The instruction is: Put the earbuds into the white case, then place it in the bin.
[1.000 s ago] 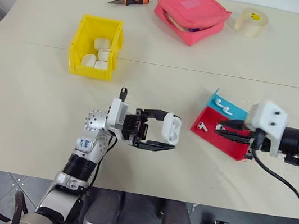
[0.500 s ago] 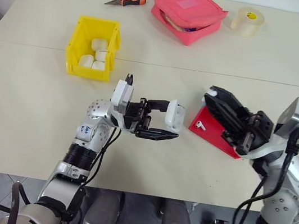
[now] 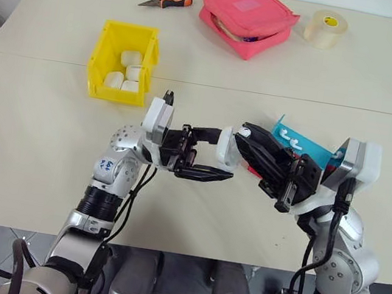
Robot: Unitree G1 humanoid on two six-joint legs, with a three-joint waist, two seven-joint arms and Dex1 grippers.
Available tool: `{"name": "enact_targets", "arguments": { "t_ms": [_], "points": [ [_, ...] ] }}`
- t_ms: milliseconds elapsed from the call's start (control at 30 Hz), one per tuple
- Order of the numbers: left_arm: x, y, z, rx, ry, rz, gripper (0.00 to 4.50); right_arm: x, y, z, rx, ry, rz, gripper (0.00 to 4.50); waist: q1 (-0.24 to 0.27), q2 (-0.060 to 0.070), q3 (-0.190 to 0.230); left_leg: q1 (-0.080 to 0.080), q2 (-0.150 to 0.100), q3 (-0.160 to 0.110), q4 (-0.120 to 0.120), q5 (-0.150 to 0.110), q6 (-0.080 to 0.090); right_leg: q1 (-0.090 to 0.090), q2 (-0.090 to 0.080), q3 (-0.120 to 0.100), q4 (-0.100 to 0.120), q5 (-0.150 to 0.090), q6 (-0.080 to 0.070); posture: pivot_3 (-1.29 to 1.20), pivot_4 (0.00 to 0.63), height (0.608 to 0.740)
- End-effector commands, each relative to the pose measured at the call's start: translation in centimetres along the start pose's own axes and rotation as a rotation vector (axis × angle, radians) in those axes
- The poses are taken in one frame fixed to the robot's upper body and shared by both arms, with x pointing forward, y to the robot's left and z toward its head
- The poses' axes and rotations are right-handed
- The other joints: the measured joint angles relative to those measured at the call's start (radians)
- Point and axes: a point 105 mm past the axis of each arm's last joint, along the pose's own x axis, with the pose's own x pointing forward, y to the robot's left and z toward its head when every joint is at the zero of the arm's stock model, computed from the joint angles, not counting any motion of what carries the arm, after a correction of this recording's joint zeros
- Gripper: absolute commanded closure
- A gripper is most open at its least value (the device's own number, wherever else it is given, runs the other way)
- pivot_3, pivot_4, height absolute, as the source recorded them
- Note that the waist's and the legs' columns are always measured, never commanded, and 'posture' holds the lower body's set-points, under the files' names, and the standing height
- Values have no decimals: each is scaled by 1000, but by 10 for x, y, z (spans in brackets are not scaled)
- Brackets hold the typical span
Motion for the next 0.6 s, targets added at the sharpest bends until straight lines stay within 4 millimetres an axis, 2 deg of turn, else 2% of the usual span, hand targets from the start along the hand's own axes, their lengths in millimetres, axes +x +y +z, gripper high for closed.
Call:
{"name": "enact_targets", "arguments": {
  "t_ms": [33,500,600],
  "points": [
    [5,-3,9,33,-30,-28,1699,-2,1,-2,-7,-10,-7,4003,0,0,0,0,0,0,0,0,0,0,0,0,0,0,0,0,150,740],
    [10,-1,10,57,-33,-55,1699,-7,-15,-22,45,71,-62,4003,0,0,0,0,0,0,0,0,0,0,0,0,0,0,0,0,150,740],
    [10,-1,9,64,-33,-59,1699,-7,-11,-21,98,91,-17,2999,1,0,0,0,0,0,0,0,0,0,0,0,0,0,0,0,150,740]
  ]
}}
